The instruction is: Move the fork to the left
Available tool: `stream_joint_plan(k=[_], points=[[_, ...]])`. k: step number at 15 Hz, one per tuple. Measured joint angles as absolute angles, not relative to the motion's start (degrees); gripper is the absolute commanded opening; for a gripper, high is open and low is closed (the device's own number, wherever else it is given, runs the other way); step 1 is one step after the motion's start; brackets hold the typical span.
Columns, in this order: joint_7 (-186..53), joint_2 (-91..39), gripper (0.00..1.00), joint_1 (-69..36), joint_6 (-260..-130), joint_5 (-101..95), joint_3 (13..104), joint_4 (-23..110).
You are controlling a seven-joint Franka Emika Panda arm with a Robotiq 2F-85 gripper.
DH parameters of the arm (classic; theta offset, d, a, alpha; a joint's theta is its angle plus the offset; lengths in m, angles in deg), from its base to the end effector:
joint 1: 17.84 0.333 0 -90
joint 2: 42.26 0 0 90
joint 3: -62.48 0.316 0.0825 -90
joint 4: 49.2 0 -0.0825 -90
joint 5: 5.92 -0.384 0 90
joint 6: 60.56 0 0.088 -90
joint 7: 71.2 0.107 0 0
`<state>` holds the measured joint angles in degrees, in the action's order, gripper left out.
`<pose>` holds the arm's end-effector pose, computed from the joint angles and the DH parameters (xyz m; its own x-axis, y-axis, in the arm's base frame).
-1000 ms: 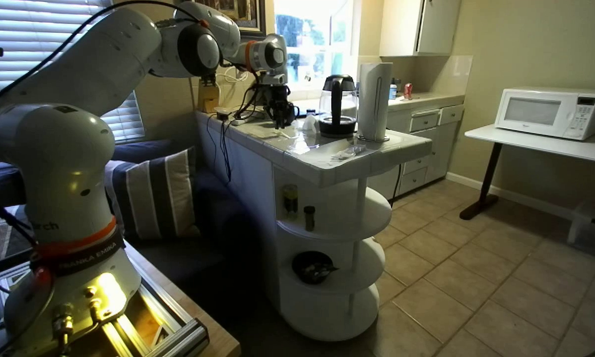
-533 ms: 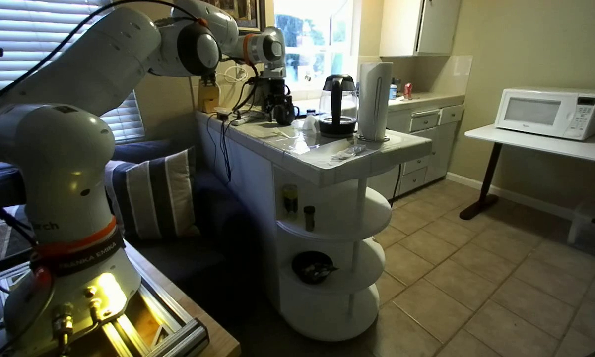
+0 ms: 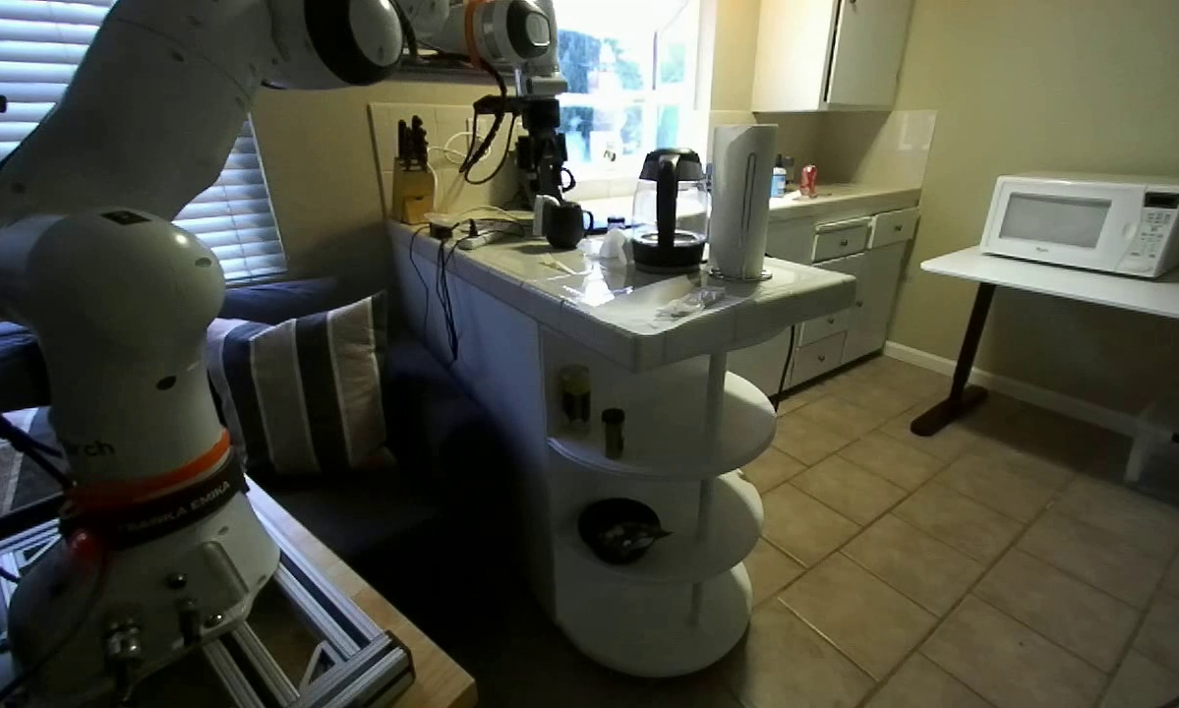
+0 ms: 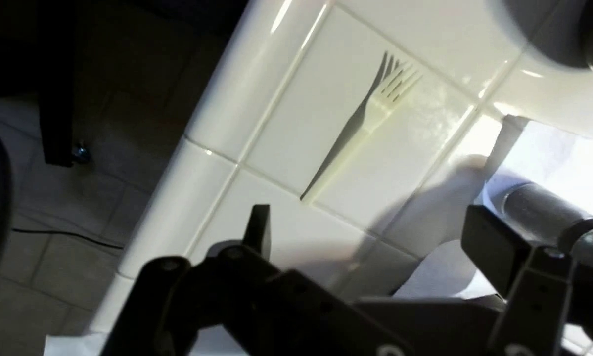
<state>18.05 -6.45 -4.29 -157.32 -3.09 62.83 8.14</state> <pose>0.7143 0.1704 0.5011 0.2541 -0.9660 0.0465 -0.9645 -0.2567 -0.0622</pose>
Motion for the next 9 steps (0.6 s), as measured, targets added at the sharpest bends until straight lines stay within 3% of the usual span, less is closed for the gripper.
stream_joint_plan(k=[9], points=[[-17.1, -25.4, 1.00, -11.4, -158.4, -5.4, 63.9, 30.0]])
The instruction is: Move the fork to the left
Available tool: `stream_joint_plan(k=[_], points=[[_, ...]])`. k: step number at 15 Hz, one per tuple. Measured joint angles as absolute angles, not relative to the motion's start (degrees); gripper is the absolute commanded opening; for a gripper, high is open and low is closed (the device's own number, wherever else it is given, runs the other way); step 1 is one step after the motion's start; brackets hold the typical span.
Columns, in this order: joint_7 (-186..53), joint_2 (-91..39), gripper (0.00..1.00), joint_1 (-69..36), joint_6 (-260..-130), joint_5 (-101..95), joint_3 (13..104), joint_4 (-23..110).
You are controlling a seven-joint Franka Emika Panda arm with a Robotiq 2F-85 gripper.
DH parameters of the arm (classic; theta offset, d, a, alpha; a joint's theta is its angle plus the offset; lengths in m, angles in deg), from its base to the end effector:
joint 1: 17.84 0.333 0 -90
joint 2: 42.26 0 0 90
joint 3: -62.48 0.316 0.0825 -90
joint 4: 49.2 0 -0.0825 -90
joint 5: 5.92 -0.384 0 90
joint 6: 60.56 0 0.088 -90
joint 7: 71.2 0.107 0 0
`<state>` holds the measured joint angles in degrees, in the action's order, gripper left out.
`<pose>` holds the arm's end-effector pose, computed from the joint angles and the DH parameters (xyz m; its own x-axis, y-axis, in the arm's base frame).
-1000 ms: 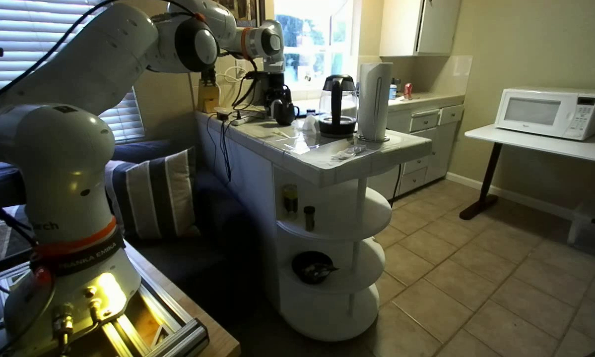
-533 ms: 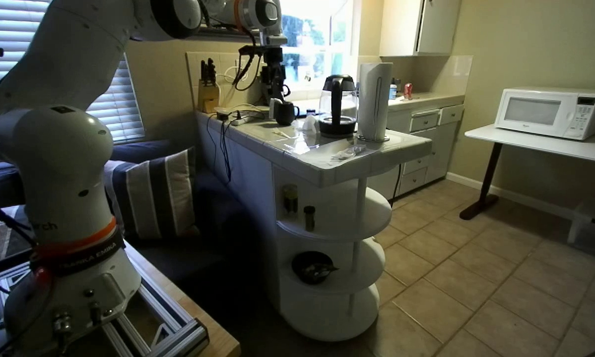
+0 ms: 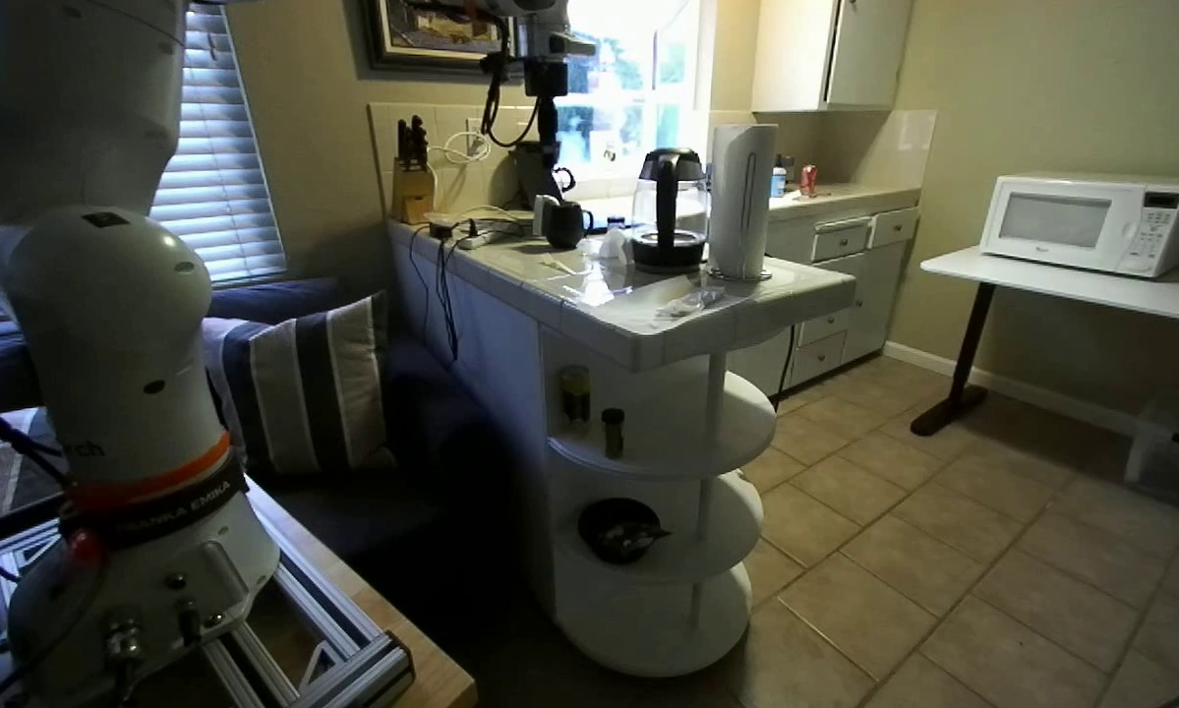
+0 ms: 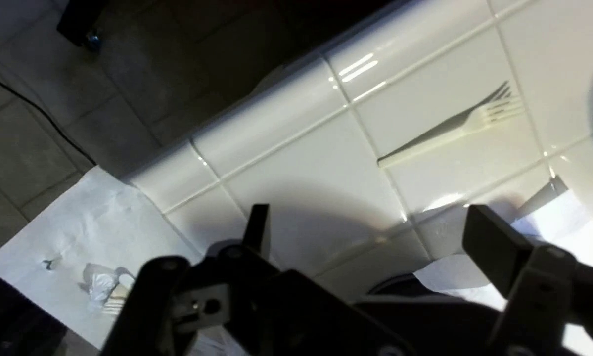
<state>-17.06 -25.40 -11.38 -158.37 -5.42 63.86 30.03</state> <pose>0.6467 0.0860 0.5485 0.6905 -0.7230 0.0190 -0.7227 -0.6908 -0.0234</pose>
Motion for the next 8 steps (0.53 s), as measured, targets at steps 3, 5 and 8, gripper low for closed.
stream_joint_plan(k=[3, 5, 8], points=[[-29.6, -31.4, 1.00, -14.1, -158.4, -6.5, 63.5, 38.0], [-38.2, -35.4, 1.00, -15.6, -158.3, -6.6, 62.9, 43.6], [-51.3, -42.1, 1.00, -17.7, -158.2, -6.1, 61.5, 52.6]])
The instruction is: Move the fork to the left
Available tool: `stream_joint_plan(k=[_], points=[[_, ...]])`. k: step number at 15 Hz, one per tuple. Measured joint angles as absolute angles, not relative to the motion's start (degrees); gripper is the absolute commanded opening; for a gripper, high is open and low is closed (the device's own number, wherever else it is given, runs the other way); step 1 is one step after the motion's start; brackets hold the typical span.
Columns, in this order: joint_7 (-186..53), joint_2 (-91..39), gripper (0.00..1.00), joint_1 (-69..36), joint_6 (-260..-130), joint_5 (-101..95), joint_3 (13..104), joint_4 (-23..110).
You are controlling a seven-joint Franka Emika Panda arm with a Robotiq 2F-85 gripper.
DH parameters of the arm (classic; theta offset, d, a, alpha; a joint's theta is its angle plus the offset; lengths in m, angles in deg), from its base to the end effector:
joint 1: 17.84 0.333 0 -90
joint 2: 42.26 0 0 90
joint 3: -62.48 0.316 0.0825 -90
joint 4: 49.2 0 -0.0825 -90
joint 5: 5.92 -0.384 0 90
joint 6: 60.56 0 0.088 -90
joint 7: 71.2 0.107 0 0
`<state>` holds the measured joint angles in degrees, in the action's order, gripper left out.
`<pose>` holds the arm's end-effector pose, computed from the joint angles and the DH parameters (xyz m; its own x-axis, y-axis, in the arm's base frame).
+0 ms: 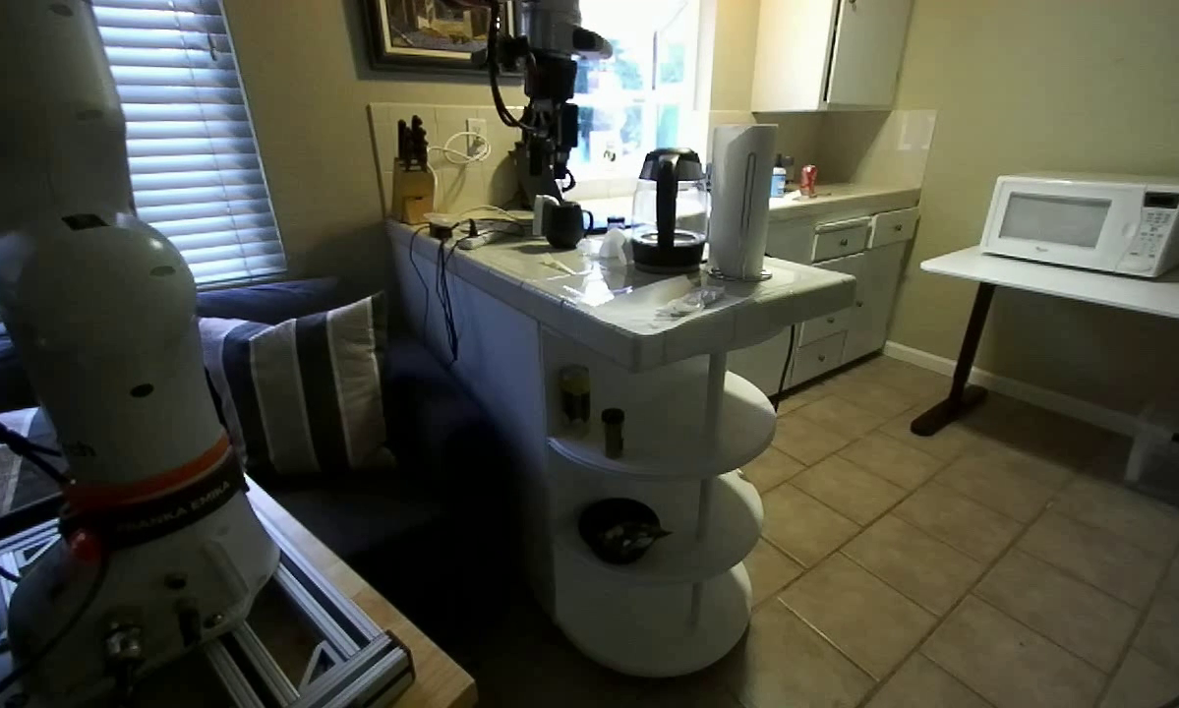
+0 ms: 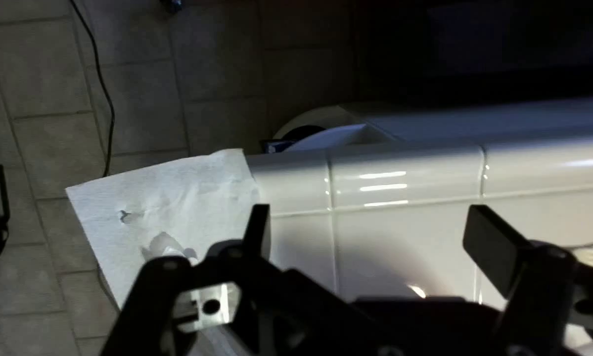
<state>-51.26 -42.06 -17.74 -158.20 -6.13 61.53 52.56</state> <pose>0.5560 -0.0079 0.5365 0.9320 -0.3554 -0.0720 -0.3547 -0.9347 0.0224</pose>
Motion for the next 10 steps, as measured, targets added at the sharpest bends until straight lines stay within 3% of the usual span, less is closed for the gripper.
stream_joint_plan(k=[5, 10], points=[[-67.2, -53.2, 1.00, -20.3, -157.8, -2.2, 59.4, 65.7], [-68.1, -55.0, 1.00, -20.2, -157.8, -2.0, 59.5, 67.5]])
